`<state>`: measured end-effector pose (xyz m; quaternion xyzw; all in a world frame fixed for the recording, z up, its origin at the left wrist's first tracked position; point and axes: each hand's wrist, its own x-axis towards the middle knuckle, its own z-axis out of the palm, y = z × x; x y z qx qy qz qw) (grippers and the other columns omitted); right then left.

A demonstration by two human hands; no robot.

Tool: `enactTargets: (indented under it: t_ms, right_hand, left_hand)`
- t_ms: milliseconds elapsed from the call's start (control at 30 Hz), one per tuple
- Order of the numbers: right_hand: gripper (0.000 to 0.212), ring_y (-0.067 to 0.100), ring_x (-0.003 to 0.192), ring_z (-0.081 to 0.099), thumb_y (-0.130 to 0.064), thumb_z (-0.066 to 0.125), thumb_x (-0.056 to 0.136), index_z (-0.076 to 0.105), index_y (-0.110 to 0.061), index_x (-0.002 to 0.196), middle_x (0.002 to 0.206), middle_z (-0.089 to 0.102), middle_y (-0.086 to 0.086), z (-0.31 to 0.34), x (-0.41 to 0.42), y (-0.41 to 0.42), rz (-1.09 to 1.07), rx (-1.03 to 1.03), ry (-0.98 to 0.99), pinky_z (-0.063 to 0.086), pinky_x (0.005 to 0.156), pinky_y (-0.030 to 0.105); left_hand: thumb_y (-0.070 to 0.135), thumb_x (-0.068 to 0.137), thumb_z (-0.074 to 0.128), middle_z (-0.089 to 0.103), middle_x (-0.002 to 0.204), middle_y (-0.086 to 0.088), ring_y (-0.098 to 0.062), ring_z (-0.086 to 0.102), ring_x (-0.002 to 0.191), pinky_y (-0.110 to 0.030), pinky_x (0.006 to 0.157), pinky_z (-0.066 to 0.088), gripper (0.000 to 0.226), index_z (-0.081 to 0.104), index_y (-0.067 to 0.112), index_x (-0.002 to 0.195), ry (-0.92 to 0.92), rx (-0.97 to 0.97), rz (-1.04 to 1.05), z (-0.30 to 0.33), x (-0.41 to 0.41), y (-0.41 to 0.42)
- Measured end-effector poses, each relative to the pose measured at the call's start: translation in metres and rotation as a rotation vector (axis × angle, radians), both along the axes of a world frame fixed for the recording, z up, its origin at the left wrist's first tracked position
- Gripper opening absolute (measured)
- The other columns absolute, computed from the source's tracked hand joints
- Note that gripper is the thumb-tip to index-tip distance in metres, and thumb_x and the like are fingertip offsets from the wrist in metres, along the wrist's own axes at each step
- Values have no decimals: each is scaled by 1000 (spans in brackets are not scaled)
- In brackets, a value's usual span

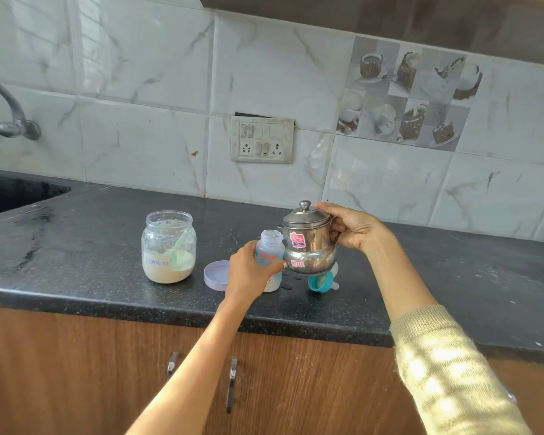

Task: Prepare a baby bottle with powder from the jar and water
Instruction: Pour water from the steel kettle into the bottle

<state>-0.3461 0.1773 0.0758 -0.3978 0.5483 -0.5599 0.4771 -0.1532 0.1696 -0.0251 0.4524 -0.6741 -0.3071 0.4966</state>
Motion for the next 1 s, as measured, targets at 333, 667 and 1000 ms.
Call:
enactTargets:
  t_ms: [333, 667, 1000]
  right_hand:
    - [10, 6, 49, 30, -12, 65, 84, 70, -17, 77, 54, 58, -7, 5, -1, -4, -1, 10, 1, 23, 54, 21]
    - [5, 6, 55, 36, -10, 66, 83, 68, -14, 84, 55, 62, -6, 13, 7, 3, -8, 32, 31, 32, 56, 20]
    - [10, 5, 28, 29, -8, 60, 88, 64, -14, 82, 43, 53, -9, 22, 12, 7, 3, 30, 65, 29, 33, 14]
  left_hand:
    - [27, 71, 79, 66, 104, -3, -14, 56, 87, -26, 71, 42, 48, 59, 10, 112, 23, 4, -15, 3, 1, 3]
    - [28, 73, 78, 65, 108, -4, -14, 55, 89, -26, 72, 42, 49, 58, 10, 114, 9, 6, -11, 3, 1, 4]
    - [30, 73, 77, 63, 116, -5, -13, 54, 94, -27, 77, 45, 54, 55, 12, 119, -6, 15, -7, 1, 1, 1]
